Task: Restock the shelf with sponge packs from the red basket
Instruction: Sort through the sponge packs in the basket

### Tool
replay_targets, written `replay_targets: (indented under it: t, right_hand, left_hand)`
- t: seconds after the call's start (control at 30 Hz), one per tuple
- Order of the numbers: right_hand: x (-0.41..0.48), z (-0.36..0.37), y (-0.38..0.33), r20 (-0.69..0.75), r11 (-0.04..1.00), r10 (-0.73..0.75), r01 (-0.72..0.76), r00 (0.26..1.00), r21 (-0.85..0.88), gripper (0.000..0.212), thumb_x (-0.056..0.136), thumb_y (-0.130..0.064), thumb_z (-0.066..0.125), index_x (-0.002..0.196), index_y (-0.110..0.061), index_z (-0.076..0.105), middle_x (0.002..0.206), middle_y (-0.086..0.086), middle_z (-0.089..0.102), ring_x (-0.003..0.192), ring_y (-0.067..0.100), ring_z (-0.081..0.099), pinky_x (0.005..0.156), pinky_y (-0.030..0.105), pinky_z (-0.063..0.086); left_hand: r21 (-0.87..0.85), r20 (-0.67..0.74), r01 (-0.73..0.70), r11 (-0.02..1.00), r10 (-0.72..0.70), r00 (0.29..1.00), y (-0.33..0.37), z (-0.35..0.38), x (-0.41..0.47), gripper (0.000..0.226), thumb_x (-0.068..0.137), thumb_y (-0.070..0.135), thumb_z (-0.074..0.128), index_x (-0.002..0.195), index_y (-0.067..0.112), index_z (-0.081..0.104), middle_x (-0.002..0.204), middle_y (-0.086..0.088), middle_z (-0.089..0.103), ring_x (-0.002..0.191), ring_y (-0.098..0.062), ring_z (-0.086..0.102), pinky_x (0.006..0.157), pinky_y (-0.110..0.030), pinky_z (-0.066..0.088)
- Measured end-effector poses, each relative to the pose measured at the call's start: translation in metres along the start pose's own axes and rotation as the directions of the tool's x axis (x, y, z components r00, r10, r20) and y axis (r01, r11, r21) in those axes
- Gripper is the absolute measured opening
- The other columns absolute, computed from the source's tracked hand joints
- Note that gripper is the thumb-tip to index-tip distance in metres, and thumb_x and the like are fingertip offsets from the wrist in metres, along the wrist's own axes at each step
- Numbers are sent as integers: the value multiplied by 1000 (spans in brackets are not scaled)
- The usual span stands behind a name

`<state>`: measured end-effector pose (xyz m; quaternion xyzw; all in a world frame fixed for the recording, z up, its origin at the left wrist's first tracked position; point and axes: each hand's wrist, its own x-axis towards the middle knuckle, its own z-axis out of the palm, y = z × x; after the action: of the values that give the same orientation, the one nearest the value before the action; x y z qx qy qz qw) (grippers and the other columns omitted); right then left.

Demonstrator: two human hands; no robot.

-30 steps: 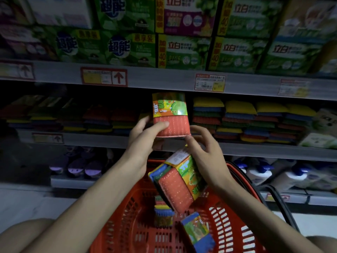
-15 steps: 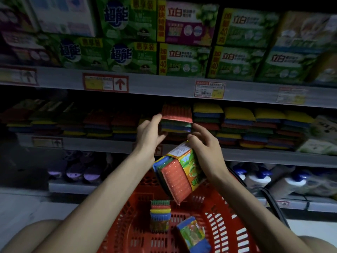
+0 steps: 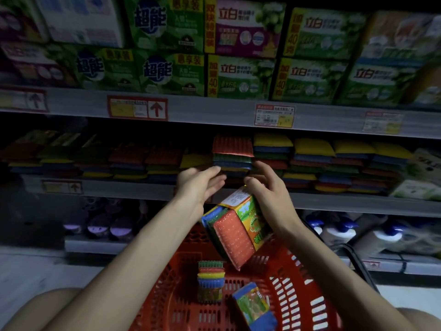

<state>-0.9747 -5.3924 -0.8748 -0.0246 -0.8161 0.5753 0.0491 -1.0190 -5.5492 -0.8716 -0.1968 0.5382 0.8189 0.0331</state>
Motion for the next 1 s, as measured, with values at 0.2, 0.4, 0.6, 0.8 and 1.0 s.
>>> replay_targets:
  t: [0.2,0.4,0.6,0.8,1.0]
  right_hand:
    - [4,0,1,0,999,44,-44,999,16,73,83,-48,59,151,-34,39,121,-5,67,102,12,69,93,40,56]
    - [2,-1,2,13,998,70,-70,997,1,69,80,-45,56,147,-32,45,125,-4,66,105,10,67,94,36,54]
    - [5,-2,-2,83,996,93,-92,992,-11,71,86,-42,60,153,-34,37,126,0,67,106,12,68,91,31,52]
    - [9,-1,-3,95,993,118,-119,988,4,50,96,-33,60,142,-34,42,114,4,73,101,21,71,91,36,54]
    - [14,0,-1,98,989,149,-148,984,-24,81,80,-49,60,153,-26,34,121,6,70,100,16,71,90,36,54]
  left_hand:
    - [-35,-7,-10,999,9,1000,2,2,-1,22,90,-4,72,84,5,52,94,-17,71,81,-25,77,69,-28,64]
    - [14,2,-1,1000,1,1000,6,-1,1,10,93,-9,63,90,-1,57,94,-19,70,89,-28,77,78,-32,64]
    - [93,25,-53,994,51,998,9,2,-3,8,95,-6,59,89,-1,56,98,-19,69,91,-26,77,80,-30,64]
    - [154,54,-65,986,58,997,12,3,-5,14,95,-3,61,103,3,52,108,-17,69,97,-25,76,77,-30,64]
    - [211,64,-76,975,64,996,11,6,-7,48,96,-1,62,140,-1,45,112,-14,68,104,-26,73,86,-34,60]
